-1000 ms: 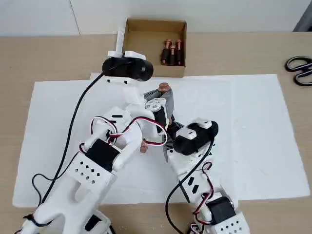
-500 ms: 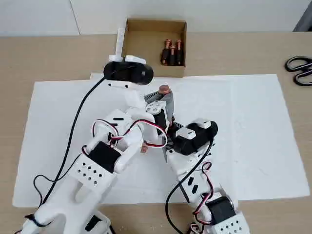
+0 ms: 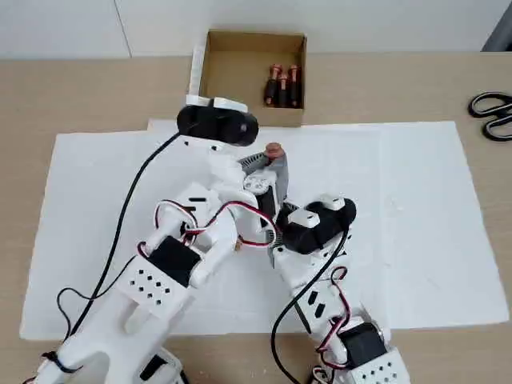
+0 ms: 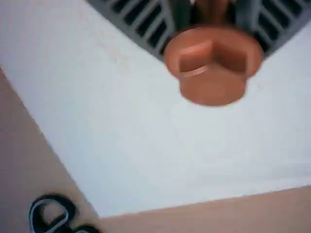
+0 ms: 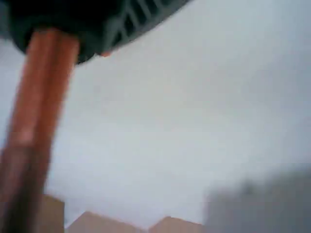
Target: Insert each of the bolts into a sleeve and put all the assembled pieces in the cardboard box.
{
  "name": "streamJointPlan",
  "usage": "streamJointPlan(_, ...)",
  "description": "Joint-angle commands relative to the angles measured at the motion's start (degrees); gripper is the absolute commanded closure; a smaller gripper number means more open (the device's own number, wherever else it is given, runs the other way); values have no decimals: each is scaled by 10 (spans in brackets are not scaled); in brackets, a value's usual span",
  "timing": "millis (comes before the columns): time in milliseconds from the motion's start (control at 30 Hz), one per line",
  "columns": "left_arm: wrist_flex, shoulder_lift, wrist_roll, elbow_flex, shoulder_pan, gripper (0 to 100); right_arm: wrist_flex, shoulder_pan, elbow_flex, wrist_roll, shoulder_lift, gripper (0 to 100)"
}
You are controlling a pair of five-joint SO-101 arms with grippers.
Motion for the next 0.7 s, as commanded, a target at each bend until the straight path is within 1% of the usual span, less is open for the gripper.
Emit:
streamJointPlan(0,6,-19,-18,-5,13,994,1,1,4,-6,-4,995)
streamJointPlan(267,9,-19,-21,-3,13,994,1,1,4,-6,-4,995)
streamJointPlan(500,73,-20,-22,-7,14,994,1,1,4,-6,-4,995)
streamJointPlan(667,82,-20,-22,-6,14,994,1,1,4,-6,-4,995)
